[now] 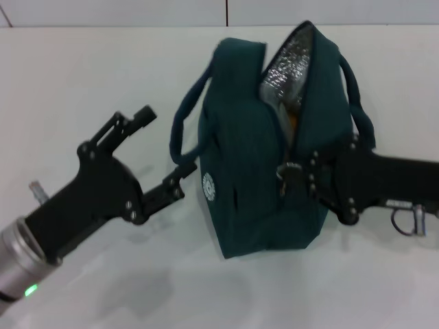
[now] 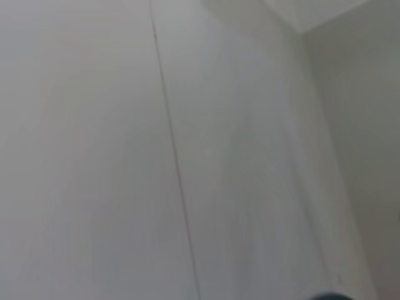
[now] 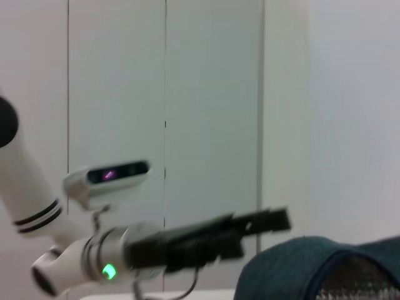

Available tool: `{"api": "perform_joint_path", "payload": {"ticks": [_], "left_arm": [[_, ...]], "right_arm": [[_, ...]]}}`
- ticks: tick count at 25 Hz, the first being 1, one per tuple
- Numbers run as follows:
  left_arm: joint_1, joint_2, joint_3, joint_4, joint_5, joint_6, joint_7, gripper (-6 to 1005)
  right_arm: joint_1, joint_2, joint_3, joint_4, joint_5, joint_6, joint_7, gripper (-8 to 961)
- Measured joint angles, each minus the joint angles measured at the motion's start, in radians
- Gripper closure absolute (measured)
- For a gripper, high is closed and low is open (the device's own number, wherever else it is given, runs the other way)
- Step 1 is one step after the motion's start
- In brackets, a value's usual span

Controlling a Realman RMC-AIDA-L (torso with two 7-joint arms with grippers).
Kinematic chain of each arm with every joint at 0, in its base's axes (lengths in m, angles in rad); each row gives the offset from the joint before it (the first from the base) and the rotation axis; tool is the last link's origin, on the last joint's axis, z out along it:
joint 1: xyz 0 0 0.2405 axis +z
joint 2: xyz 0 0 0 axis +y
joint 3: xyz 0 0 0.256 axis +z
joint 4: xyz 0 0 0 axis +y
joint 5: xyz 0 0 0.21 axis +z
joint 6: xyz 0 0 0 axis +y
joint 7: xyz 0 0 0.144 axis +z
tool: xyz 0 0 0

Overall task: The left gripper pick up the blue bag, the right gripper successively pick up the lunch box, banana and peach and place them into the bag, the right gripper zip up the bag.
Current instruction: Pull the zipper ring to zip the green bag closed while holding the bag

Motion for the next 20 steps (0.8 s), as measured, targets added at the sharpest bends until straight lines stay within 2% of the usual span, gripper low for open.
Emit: {"api": "perform_joint_path", "payload": {"ticks": [4,10,18,20], "left_arm": [[0.013,0.004,0.0,-0.072,-0.004,-0.006,0.046,154],[0.033,0.003,0.015,-0.09,0.011,-0.029,0.04,153],[-0.028,0.0,0.141,-0.105,0.013,-0.078,-0.039,159],[-0.032,0.0,0.15,-0.105,0.013,-0.082,-0.048,170]], "right_arm": [[0.02,0.001,0.006,0.004,0.027,0.006,-0.001,949],[0.025,0.0,0.005,0.005,0.069,0.023,-0.034,949],[0.06,0.003,-0.036,0.018,0.079,0.033,-0.043,949],[0.061,0.003,-0.056,0.019,0.088,0.034,-0.043,949]]}}
